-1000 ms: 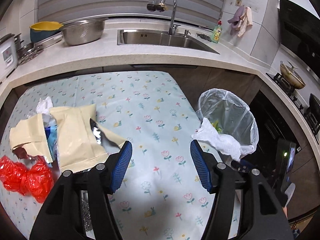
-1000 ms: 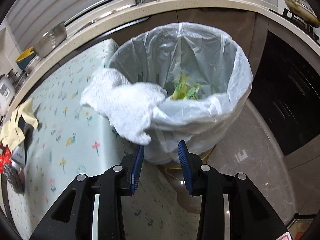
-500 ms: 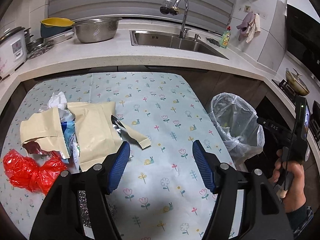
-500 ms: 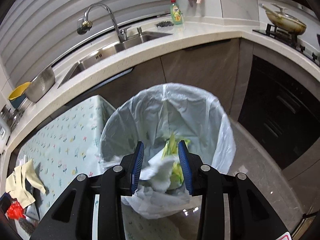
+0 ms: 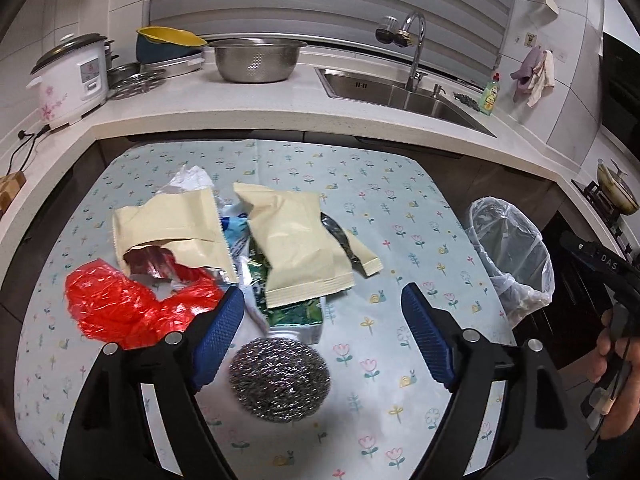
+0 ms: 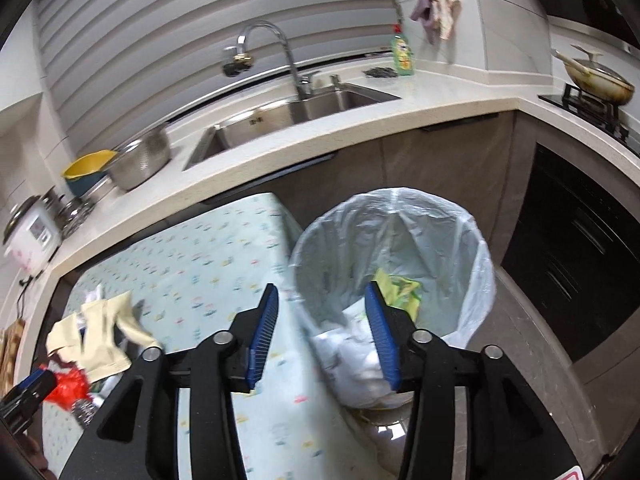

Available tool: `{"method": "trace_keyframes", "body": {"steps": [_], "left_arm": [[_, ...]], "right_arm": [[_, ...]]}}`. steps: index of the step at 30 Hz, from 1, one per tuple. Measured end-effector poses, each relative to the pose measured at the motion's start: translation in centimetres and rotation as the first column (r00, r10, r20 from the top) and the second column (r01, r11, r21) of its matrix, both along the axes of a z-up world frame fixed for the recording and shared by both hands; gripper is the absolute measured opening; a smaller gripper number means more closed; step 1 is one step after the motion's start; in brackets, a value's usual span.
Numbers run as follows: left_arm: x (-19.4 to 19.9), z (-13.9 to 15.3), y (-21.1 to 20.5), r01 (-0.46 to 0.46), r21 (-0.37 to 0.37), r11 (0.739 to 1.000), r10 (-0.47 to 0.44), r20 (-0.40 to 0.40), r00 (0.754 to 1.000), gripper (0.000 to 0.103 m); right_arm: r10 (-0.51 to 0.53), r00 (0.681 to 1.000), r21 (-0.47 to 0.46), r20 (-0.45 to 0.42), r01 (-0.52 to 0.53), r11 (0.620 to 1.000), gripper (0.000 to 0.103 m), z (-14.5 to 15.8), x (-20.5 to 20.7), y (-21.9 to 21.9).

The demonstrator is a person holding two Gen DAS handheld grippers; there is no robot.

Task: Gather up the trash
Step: 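Return both tools over the table toward the steel wool and red bag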

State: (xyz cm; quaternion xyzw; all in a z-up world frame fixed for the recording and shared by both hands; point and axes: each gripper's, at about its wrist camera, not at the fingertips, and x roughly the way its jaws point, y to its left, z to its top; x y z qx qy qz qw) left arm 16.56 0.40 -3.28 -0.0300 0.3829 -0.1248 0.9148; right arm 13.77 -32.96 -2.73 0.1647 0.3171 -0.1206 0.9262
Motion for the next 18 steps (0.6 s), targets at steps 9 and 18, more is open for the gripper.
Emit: {"method": "trace_keyframes", "body": {"steps": [9,18], "left_arm": [[-1.7,-0.2,6.4,-0.099,-0.004,0.995,0.099,-0.011,0.995,0.083],[-2.8,-0.5,12.7,-0.187,-0.021,0.982,0.186,-0.02,0.982,0.091]], "right_arm": [[0.148,0.989,0.005,0.014,-0.149,0.989,0.059,1.1,-0.7,8.5],[0.287,0.958,0.063,-0.028,-0.285,0.957,0.065,-0.4,-0.9,17.0]]}}
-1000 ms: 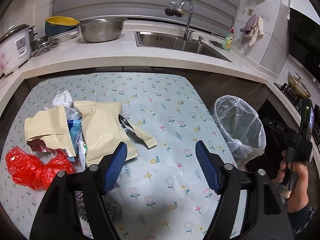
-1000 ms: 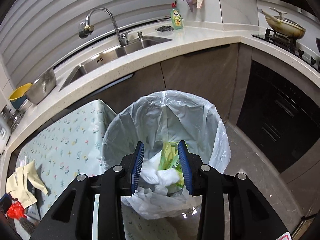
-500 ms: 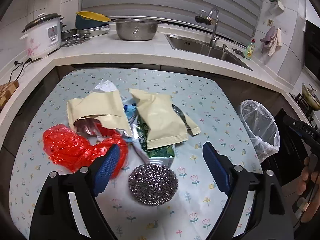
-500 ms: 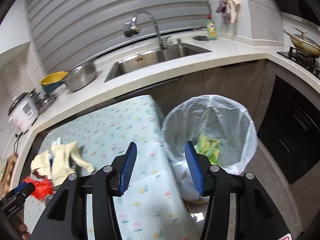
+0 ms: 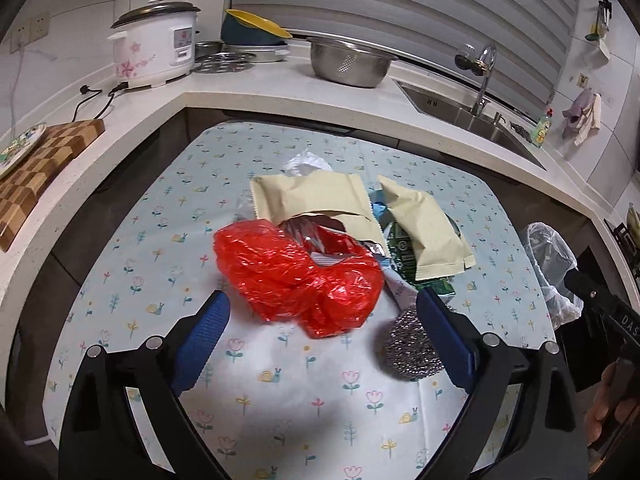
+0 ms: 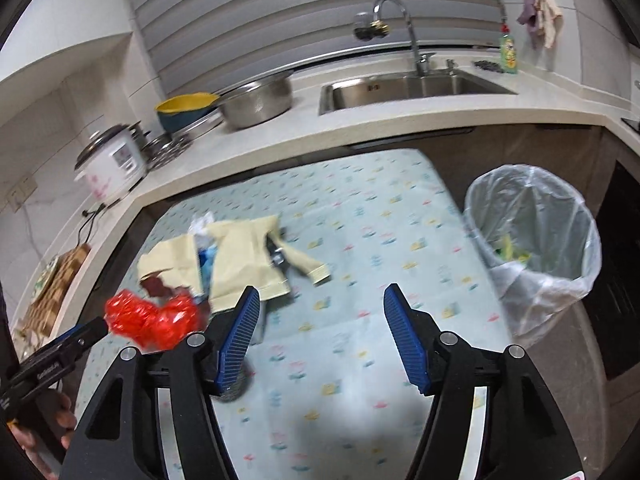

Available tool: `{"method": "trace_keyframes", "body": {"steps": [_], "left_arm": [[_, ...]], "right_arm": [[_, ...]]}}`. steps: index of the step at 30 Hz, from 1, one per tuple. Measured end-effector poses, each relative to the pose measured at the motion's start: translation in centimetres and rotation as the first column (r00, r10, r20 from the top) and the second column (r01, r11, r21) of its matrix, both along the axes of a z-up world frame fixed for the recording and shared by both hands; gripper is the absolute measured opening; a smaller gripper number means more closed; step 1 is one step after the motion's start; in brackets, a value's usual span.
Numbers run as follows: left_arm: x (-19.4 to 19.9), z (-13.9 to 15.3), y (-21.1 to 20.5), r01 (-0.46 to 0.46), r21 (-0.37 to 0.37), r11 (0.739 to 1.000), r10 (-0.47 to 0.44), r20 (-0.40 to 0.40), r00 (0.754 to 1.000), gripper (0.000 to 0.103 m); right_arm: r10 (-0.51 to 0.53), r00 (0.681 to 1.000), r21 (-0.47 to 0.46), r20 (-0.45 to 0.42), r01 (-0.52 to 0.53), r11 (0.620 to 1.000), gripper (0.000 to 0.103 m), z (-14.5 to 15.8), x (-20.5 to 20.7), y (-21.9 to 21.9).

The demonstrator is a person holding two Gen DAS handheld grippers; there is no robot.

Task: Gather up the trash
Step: 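Return both tools over the table toward the steel wool and red bag, then grasp the steel wool with the right tool while the left tool grasps the red bag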

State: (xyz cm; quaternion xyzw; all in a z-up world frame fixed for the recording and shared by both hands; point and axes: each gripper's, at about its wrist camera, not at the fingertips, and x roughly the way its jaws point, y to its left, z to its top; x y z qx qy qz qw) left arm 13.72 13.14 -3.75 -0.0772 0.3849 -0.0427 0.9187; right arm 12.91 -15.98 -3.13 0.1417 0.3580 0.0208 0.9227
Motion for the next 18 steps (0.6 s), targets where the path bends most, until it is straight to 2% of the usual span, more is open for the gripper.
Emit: {"method": "trace_keyframes", "body": {"steps": [9,12,18], "left_arm": [[-0.4,-0.7,4.3,-0.051,-0.023,0.998,0.051,-0.015,0.999,0.092],[-0.2,-1.2,5.3,-0.063,-0.039,0.997,0.062,-0.028,0.998,0.093],[0.8,-2.3,5.8,-0.064,-0.051,0.997,0.061,-0.048,0.997,0.094]], "right_arm": [[0.071,0.995,0.032,-0.07,-0.069,0.997,0.069,-2.7,0.4,5.7],[0.084,0.993,0.058,-0.087,-0.08,0.995,0.074,-3.6,0.5,6.9],[0.099,0.987,0.065,-0.126,-0.092,0.994,0.077,-5.4,1.3,9.0]]}}
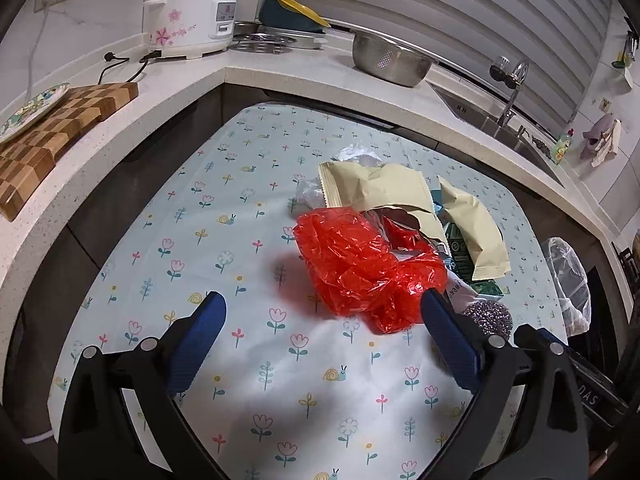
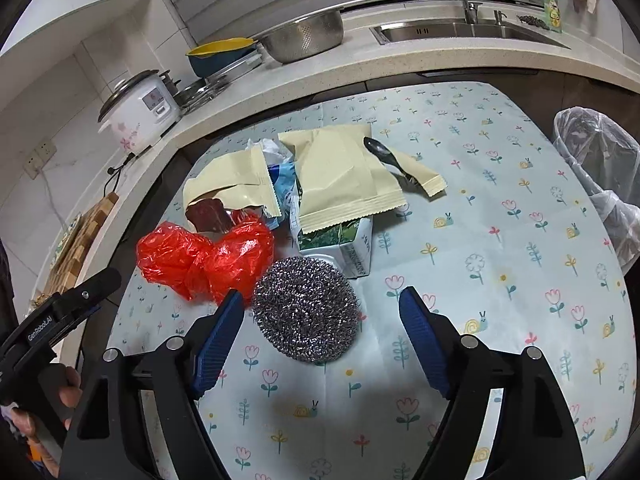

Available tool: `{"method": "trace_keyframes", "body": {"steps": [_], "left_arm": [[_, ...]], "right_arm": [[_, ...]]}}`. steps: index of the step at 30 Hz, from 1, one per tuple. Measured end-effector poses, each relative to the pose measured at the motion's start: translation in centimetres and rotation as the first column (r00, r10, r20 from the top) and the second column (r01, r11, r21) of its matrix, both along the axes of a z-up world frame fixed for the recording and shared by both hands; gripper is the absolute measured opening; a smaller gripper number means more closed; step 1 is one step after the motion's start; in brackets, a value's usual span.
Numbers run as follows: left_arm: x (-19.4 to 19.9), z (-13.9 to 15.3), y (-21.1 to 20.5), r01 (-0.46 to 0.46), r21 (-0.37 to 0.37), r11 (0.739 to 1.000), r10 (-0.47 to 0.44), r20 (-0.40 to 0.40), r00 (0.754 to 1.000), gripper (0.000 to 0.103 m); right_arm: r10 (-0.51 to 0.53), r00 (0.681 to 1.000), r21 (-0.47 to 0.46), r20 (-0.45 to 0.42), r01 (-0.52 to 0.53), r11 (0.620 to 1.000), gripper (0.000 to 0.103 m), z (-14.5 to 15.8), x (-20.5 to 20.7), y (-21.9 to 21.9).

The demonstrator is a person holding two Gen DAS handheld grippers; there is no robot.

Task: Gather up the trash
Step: 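Grasp the steel wool with the right tool while the left tool grasps the red bag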

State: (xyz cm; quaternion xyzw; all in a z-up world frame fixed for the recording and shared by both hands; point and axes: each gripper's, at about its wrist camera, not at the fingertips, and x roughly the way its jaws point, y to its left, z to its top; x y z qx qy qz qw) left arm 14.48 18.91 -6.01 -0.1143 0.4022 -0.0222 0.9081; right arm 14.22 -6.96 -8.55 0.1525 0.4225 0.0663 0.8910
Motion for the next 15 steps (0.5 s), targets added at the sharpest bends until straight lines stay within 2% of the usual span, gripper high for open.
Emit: {"method": "trace_keyframes", "body": {"steps": [15], "left_arm": [[4.6,-2.0,-1.9,0.024,-0.061,0.998,-0.027,-0.048,0.998,0.094]], "right_arm": [[0.017,0.998,-0.015,-0.052,-0.018,1.0,0.079,-3.0,2.2,2.3]]}}
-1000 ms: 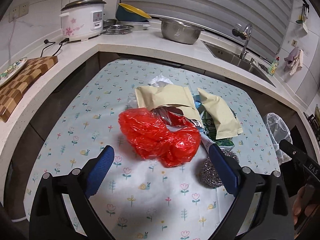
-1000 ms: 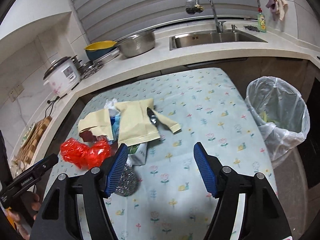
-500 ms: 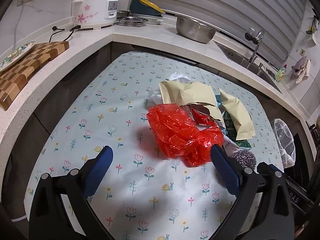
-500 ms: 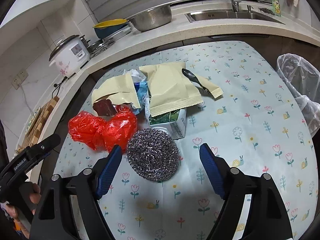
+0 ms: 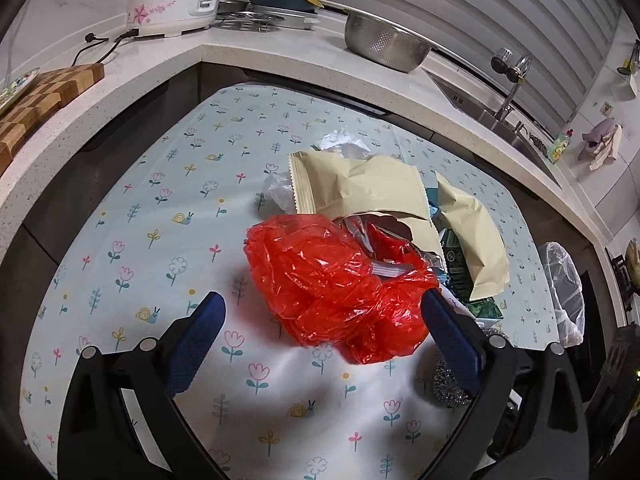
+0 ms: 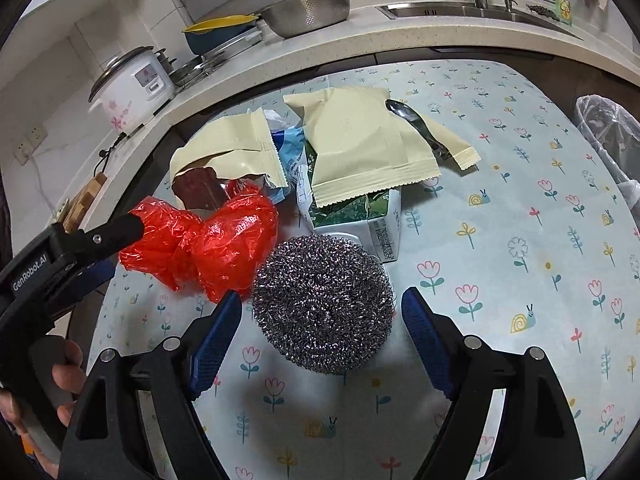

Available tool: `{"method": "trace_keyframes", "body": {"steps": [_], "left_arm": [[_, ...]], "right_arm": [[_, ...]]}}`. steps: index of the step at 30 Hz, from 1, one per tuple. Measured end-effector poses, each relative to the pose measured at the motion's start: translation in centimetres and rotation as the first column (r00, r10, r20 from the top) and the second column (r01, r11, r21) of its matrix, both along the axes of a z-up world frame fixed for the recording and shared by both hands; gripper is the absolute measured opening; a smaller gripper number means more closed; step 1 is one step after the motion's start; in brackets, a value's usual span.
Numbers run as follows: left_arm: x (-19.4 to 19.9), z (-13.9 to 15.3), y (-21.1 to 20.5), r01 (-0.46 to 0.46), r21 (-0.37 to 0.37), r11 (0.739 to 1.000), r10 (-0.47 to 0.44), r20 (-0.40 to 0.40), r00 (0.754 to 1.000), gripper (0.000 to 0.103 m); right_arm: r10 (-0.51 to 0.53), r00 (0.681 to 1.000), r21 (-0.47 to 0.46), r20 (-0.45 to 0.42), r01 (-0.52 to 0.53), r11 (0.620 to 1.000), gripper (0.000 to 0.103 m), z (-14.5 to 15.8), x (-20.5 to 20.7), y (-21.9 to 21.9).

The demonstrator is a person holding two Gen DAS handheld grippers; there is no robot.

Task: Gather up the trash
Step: 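Grasp the steel wool with the right tool while the left tool grasps the red bag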

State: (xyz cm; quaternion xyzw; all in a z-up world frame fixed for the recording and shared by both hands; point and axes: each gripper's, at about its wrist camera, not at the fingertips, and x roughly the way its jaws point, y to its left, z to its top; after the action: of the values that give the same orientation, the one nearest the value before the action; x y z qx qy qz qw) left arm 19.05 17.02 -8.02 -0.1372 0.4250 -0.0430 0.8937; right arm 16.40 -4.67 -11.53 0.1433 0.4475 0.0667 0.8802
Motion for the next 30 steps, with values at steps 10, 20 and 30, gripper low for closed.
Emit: {"method": "trace_keyframes", "body": {"steps": [10,20,30], "left_arm": [[2.1,-1.1,-1.8,0.037,0.003,0.999,-0.037,-0.015,0.999,0.08],[1.1,-0.6,-2.6,0.091,-0.005,0.996,-0.091,-0.015,0.996,0.026],[-1.3,2.6,-4.0,0.12,0.006,0.993,-0.12,0.045,0.992,0.013]], "right_arm": [[0.002,1.0,-0.001,-0.007,-0.002,1.0,0.079,-1.3,0.8,0.4],[0.041,0.998,-0.001,0.044,-0.041,0.999,0.066,0.4,-0.6,0.1],[-0.029,0.992,0.025,0.126,0.026,0.999,0.066,3.9,-2.7,-3.7]]}}
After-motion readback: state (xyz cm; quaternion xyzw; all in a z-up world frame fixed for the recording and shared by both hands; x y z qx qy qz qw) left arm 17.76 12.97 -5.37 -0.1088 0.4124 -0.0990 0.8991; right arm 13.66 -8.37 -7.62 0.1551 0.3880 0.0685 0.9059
